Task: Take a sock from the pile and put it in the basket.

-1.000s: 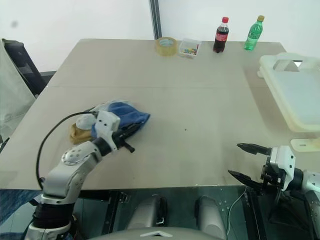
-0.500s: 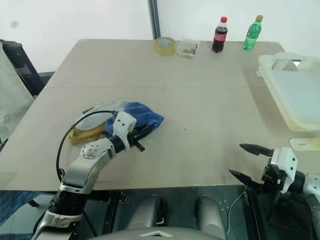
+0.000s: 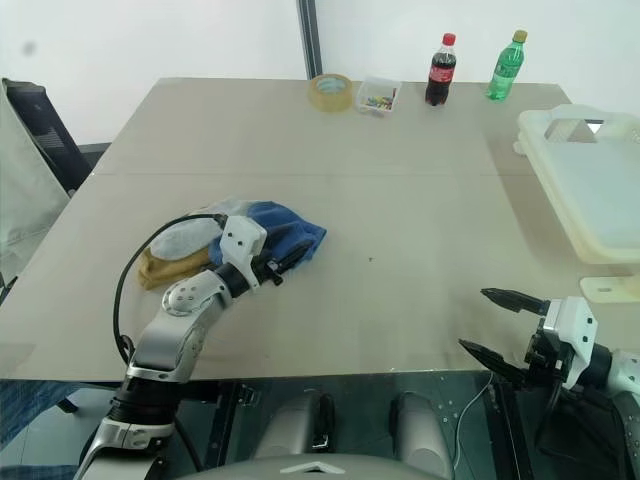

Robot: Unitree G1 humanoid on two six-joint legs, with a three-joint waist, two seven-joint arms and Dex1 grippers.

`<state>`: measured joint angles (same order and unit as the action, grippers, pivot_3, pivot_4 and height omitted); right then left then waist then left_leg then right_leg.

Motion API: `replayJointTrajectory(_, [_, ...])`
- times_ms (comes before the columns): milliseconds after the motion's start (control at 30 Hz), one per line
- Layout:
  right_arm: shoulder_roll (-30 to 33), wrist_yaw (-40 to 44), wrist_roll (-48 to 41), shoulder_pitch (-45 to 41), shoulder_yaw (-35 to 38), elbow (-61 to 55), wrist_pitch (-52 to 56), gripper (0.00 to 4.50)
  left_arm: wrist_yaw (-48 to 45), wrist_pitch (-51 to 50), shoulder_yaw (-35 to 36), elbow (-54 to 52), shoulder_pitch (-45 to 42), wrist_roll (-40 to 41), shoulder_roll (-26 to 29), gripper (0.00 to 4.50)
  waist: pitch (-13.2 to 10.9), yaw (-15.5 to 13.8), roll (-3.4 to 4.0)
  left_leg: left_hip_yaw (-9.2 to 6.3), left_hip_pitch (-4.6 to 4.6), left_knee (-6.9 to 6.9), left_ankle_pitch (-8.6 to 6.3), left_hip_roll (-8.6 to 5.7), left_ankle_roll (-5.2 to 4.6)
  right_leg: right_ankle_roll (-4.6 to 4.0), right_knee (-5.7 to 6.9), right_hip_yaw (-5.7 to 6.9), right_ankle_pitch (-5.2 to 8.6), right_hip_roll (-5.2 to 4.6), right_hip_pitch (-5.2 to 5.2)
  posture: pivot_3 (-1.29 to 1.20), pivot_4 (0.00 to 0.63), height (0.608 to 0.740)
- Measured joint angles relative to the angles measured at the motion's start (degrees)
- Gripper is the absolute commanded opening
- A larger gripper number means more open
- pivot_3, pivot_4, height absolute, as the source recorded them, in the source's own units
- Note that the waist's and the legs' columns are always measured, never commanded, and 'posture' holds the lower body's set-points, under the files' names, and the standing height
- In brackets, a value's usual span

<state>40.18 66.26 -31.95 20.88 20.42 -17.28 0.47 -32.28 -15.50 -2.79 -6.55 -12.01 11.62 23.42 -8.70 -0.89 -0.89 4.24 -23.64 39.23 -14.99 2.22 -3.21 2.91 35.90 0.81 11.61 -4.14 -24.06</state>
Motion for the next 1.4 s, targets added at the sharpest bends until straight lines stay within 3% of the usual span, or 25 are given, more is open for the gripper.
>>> replayJointTrajectory(733, [-0.51,-0.85,0.02,0.25,-0.19,-0.35,-0.63,4.5,8.92,9.88,1.34,11.94,-2.34,-11.65,3.19,2.54,0.15,0.08,0.21,0.17,0.59,-0.08,-0.01,0.18,0.02,0.01,0.05,-0.08,0.01,-0.03,0.43,0.0,0.15,0.74])
replayJointTrajectory(1333, [-1.19,-1.03,0.4,1.31,-0.85,-0.35,-0.89,4.5,7.19,4.29,4.62,6.51,-2.52,-3.06,-1.32,2.54,0.09,0.03,0.12,0.17,0.46,-0.12,-0.02,0.12,0.01,0.01,0.0,-0.06,0.01,-0.1,0.35,0.0,0.15,0.74])
replayJointTrajectory(1400, [-1.24,-1.04,0.42,1.33,-0.96,-0.35,-0.92,4.5,7.41,4.1,4.62,6.51,-2.52,-3.34,-1.24,2.01,0.09,0.03,0.12,0.17,0.46,-0.13,-0.02,0.12,0.01,0.01,-0.01,-0.06,0.01,-0.1,0.35,0.0,0.15,0.74])
